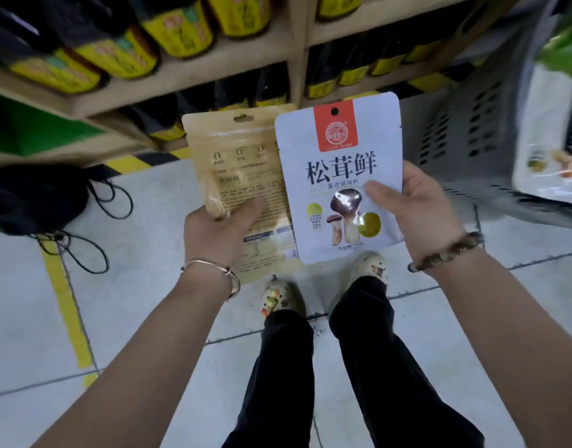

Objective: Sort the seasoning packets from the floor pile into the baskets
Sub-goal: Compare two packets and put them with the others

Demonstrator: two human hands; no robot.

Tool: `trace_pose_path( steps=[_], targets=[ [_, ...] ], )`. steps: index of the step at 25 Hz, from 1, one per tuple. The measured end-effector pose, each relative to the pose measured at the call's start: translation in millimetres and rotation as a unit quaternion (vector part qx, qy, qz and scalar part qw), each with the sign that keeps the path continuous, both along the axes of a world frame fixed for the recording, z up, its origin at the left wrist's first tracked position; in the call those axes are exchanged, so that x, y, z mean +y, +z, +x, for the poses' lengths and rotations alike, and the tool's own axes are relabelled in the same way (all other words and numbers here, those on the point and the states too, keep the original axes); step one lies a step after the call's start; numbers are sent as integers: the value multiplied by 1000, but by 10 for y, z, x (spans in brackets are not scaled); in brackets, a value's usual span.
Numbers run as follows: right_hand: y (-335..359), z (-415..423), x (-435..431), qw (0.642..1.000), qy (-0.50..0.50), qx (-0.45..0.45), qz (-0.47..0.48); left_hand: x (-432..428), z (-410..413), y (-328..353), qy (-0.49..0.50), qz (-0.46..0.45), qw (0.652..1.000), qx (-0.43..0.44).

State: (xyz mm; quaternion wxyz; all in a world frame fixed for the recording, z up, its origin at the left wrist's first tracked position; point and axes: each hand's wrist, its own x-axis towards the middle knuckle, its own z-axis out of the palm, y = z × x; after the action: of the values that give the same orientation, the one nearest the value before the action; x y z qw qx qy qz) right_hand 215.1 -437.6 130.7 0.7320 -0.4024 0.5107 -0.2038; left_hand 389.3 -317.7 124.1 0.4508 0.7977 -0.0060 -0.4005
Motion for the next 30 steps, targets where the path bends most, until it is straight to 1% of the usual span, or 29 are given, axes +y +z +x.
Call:
trace_pose_path(
  steps=[3,5,7,9,11,16,19,22,24,27,30],
  targets=[
    [575,-264,-110,997,-69,10,19,-311,-136,562,-58,-33,998,-1],
    [888,-487,-189,991,-122,50,7,-503,-311,879,-100,-45,994,-4],
    [1061,-743,-247,982,-172,74,-9,-655,-505,1060,-135,-45,990,-6],
    [1181,-1098,-312,971,-223,81,-18,-831,-767,1205,-176,-38,984,-7],
    [1254,-1513,-380,964,-252,79,-21,-983,-1066,1279,-192,-34,981,-4],
    [1322,-2725,-603,939,-325,107,23,-1426,-2133,1401,-231,-29,972,24],
    [1305,-3375,-867,916,-371,148,33,-1790,-2761,1407,-255,-2,966,32],
    [1247,-3820,-1156,899,-389,198,37,-2168,-3228,1399,-263,16,964,34],
    [1186,-4042,-1381,892,-390,227,24,-2462,-3455,1360,-267,17,963,22],
    [1023,-4261,-1703,885,-372,279,-8,-2875,-3653,1237,-277,4,961,-19],
    [789,-4313,-1965,888,-339,312,-11,-3199,-3745,1077,-312,5,947,-80]
  ],
)
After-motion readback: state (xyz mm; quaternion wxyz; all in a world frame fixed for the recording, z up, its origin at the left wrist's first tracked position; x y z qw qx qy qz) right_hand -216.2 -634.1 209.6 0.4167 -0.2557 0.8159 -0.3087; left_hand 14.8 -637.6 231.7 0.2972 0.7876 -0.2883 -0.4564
